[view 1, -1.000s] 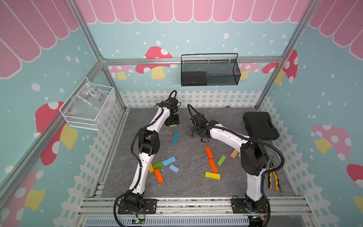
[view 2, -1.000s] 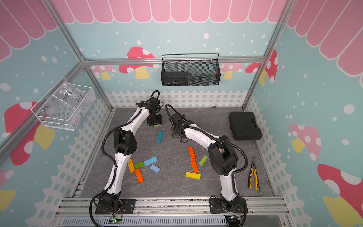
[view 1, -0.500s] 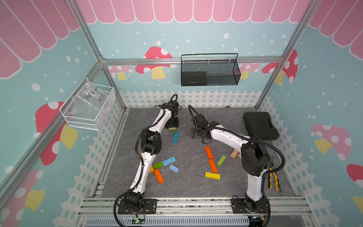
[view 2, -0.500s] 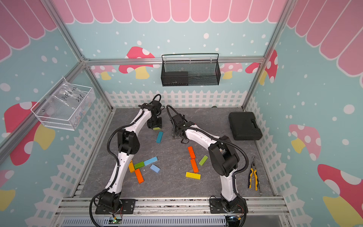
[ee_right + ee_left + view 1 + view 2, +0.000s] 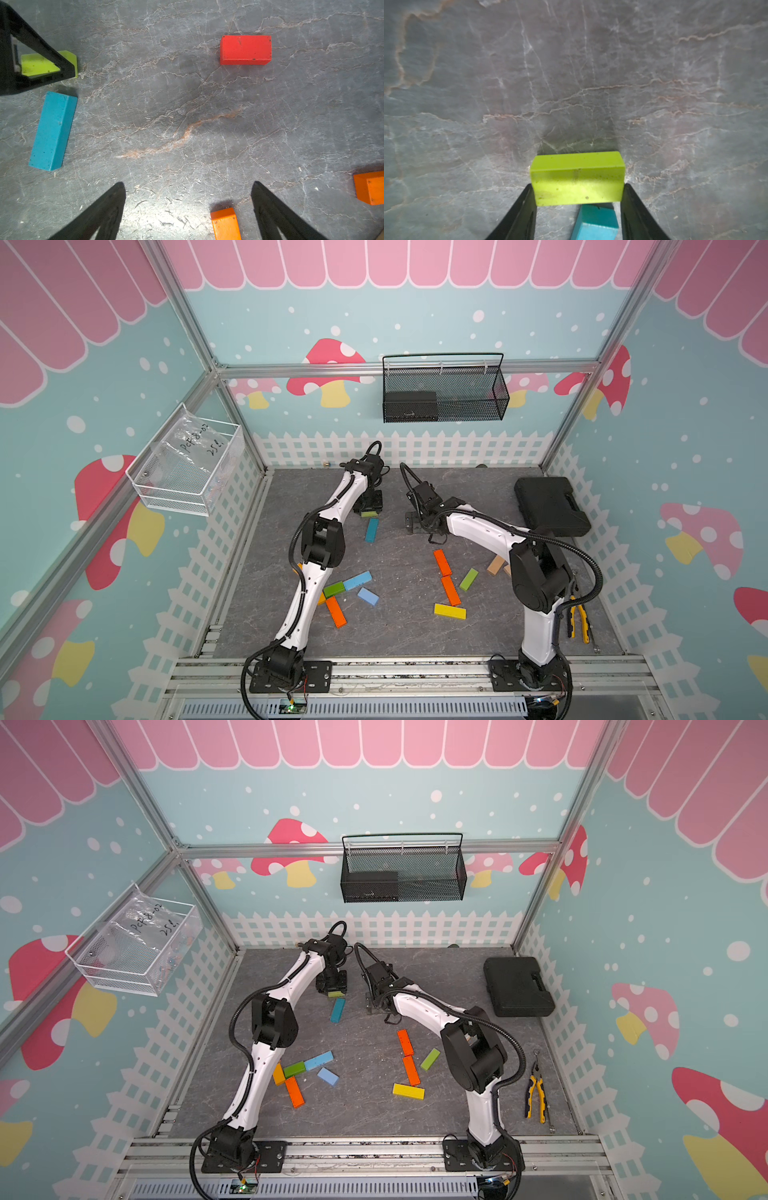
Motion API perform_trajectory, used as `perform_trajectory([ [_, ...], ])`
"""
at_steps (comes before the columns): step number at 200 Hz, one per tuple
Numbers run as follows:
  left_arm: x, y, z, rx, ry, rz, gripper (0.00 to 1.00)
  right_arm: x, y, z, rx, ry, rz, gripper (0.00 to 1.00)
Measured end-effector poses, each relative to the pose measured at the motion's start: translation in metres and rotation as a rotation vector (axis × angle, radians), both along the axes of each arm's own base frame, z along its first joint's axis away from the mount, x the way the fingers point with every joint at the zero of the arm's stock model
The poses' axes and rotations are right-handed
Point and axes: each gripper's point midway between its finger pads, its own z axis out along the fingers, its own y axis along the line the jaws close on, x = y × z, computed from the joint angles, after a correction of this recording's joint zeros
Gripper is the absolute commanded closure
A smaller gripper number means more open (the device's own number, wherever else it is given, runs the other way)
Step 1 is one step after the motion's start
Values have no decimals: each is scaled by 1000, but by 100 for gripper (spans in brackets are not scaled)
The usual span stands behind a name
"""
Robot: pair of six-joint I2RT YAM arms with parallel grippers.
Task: Assemble a giraffe with building blocks
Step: Move the building block to the center of the board.
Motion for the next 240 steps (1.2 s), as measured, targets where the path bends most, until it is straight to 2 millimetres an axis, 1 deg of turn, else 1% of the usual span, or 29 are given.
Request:
perform_trajectory([
  [29,-3,0,-1,-4,4,10,45,0,0,0,2,2,1,4],
  [49,-9,0,-1,-1,12,15,44,0,1,0,3,2,2,4],
  [66,-22,-1,0,6,28,12,44,0,1,0,4,3,2,4],
  [103,-63,-1,0,23,80,9,44,-1,1,0,5,4,3,4],
  [116,-72,-1,0,27,92,9,43,-1,1,-1,4,5,3,4],
  [127,-75,-1,0,28,95,14,41,-1,1,-1,4,6,3,4],
  [145,-72,-1,1,25,88,23,39,-1,1,-2,3,7,3,4],
  [154,-67,-2,4,23,77,26,38,-1,0,-2,3,7,3,4],
  [183,-29,-9,19,-11,-13,38,38,-2,0,-2,3,7,4,4],
  [196,-14,-11,21,-23,-41,45,38,-2,1,-2,4,8,4,4],
  [204,-6,-10,20,-26,-51,48,38,-2,1,-2,6,9,5,4],
  [217,0,-9,16,-25,-52,50,38,-2,2,-2,8,11,7,4],
  [240,-1,-4,3,-11,-16,52,38,-3,2,-2,13,15,10,4],
])
